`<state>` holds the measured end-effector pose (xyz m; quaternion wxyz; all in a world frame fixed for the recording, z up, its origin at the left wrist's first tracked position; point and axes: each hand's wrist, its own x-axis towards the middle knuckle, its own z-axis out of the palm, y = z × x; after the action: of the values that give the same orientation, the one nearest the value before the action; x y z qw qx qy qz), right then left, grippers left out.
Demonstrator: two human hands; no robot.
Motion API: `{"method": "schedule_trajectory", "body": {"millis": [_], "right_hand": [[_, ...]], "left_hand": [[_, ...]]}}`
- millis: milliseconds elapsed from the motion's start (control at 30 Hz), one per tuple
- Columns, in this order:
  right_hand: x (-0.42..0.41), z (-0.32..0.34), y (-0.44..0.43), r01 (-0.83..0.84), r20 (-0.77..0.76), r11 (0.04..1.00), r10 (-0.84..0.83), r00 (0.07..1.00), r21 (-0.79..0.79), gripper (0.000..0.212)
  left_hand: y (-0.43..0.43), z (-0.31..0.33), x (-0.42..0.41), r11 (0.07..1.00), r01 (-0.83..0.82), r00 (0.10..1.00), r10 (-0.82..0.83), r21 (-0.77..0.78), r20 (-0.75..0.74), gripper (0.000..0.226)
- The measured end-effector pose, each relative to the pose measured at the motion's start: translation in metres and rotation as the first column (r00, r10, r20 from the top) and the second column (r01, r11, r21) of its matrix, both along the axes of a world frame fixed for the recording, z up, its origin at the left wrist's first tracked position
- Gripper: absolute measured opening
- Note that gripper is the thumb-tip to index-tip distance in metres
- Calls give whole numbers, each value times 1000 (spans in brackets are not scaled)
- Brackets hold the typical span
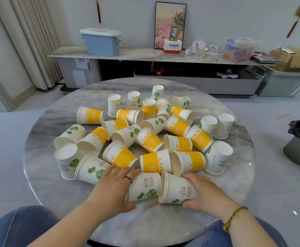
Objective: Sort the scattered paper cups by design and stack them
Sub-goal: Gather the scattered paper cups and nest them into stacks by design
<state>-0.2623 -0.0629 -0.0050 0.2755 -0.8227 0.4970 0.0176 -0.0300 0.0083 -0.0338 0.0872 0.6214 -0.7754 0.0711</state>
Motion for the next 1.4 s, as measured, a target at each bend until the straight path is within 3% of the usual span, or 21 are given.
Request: {"method": "schedule_trajectory", "body": {"millis": [167,300,367,433,500,633,800,933,1100,1267,1400], "right_hand": [[-10,1,1,71,227,986,-104,968,151,49],[-26,12,7,99,495,952,-237,836,290,43],[-28,16,9,100,585,937,-291,757,336,43],[-25,19,10,103,661,933,-320,678,346,43],[-21,23,10,100,722,936,-325,611,337,42],[-10,26,11,118,779,955,-292,555,273,43],[1,31,12,123,736,982,-191,649,146,52],[23,44,18,96,698,995,-94,710,36,50],[60,48,25,-55,523,976,161,837,-212,61],[85,31,33,-161,324,955,238,915,-248,66],[90,13,37,-74,364,978,143,921,-196,67]], "left_hand": [[5,3,-1,1000,-14,997,13,-19,-73,91],[15,7,0,996,-86,929,74,-18,-362,74],[16,15,-5,993,-110,803,118,50,-585,69],[16,17,-12,983,-81,576,181,164,-798,70],[15,12,-19,982,-52,394,188,182,-900,73],[15,2,-33,980,-6,276,194,200,-941,65],[15,-12,-35,961,65,313,236,269,-920,62],[21,-11,-25,953,54,401,252,298,-881,71],[41,3,0,960,32,438,238,279,-867,106],[53,10,22,958,19,462,247,287,-852,103],[51,6,19,957,34,487,237,290,-840,79]]}}
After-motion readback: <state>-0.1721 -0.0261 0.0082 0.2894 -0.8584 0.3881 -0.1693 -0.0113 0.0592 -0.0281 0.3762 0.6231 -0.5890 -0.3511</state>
